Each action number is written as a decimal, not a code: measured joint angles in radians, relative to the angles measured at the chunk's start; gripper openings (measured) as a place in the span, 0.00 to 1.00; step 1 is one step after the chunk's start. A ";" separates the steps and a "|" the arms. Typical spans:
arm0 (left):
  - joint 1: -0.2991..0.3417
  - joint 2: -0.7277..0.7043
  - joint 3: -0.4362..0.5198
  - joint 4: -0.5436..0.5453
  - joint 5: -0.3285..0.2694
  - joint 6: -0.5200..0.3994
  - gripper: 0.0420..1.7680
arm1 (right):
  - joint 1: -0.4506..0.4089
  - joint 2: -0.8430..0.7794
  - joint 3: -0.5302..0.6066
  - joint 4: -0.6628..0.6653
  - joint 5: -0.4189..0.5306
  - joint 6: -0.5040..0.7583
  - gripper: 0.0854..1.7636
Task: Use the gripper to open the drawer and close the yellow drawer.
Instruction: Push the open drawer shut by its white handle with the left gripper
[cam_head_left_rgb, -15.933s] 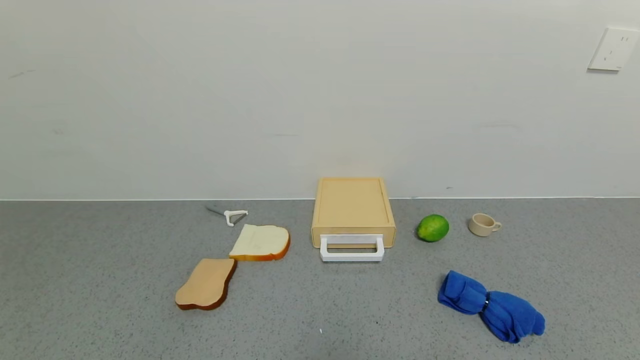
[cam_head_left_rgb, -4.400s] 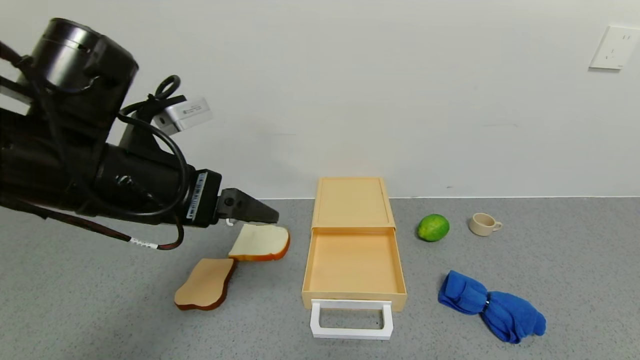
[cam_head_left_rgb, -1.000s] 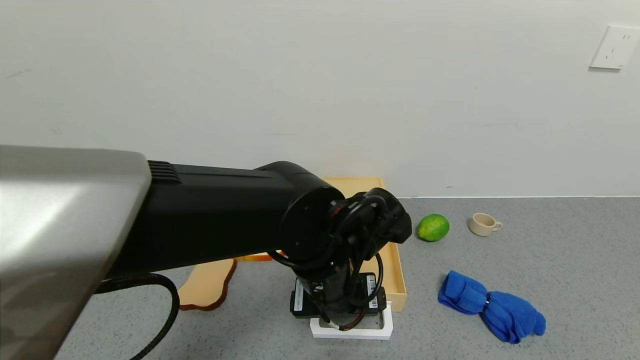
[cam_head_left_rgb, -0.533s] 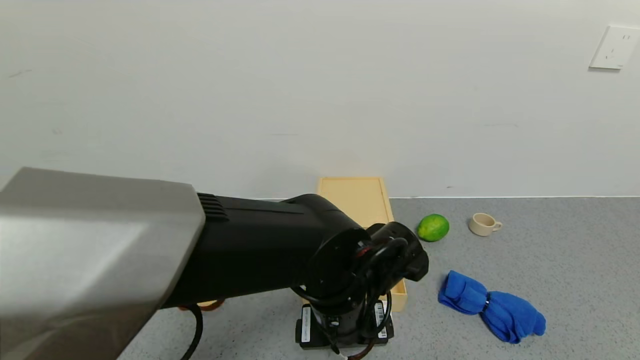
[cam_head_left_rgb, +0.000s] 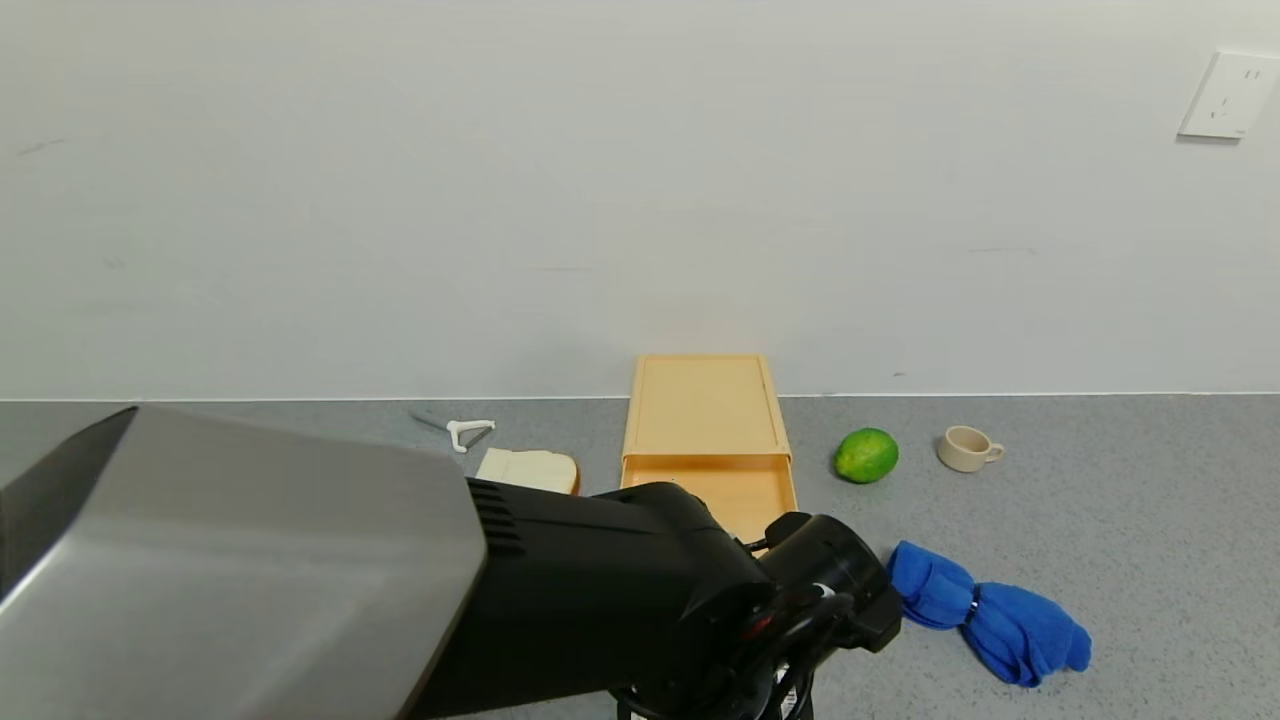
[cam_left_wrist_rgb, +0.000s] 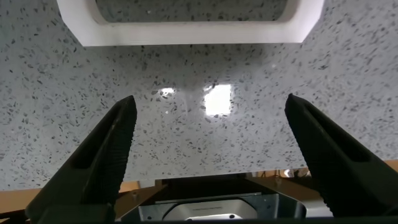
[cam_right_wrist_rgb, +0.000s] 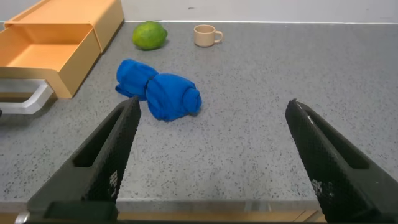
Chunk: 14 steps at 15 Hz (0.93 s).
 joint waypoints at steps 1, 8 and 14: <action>-0.001 0.002 0.006 -0.001 0.002 0.000 0.97 | 0.000 0.000 0.000 0.000 0.001 0.000 0.97; -0.004 0.042 0.014 -0.006 0.074 -0.019 0.97 | 0.000 0.000 0.000 0.000 0.000 0.000 0.97; -0.004 0.075 0.015 -0.026 0.077 -0.051 0.97 | 0.000 0.000 0.000 0.000 0.000 0.000 0.97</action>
